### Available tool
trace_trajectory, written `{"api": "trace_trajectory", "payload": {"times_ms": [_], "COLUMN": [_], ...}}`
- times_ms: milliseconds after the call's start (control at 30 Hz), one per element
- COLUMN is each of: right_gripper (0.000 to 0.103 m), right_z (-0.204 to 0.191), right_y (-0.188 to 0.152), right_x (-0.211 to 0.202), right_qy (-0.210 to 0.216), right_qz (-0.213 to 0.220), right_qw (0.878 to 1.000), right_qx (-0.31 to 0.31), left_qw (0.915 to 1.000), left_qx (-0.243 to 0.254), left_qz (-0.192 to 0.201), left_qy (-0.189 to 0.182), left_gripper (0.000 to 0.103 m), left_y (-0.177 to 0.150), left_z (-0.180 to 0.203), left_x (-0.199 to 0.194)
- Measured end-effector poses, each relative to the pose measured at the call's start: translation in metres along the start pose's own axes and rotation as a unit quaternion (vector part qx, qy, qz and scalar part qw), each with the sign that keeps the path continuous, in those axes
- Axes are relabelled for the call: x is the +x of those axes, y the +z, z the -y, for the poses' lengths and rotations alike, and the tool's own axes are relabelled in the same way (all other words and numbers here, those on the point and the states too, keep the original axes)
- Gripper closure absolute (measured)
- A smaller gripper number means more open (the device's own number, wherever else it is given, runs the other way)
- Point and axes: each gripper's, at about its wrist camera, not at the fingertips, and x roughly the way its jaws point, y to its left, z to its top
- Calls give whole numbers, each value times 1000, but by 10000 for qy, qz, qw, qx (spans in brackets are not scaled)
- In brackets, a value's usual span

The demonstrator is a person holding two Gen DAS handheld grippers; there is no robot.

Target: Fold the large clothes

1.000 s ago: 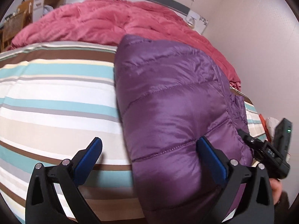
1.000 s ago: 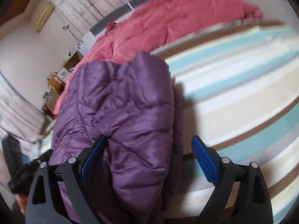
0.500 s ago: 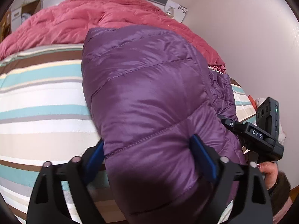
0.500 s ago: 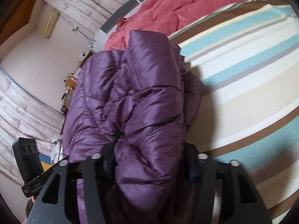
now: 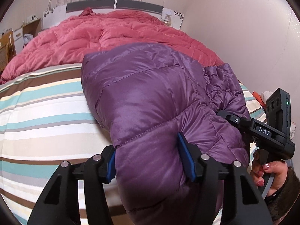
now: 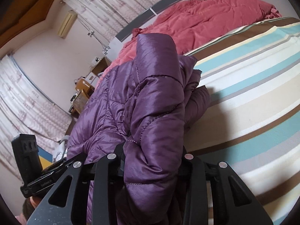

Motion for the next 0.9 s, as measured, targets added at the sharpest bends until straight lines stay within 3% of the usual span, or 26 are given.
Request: {"api": "trace_trajectory", "payload": {"times_ms": [500,900], "right_gripper": [70,70], "right_z": [-36,-114], "right_y": [-23,-25], "right_x": [-13,23], "right_qy": [516,1109], "right_qz": [77,-150], "right_qw": [9986,9911], "right_qx": [-118,-717], "left_qw": [9977,9905], "left_qx": [248,-168], "left_qz": [447,895], "left_qy": [444,1034], "left_gripper": [50,50], "left_y": [-24,-41], "left_z": [-10,-71], "left_x": [-65,-130]}}
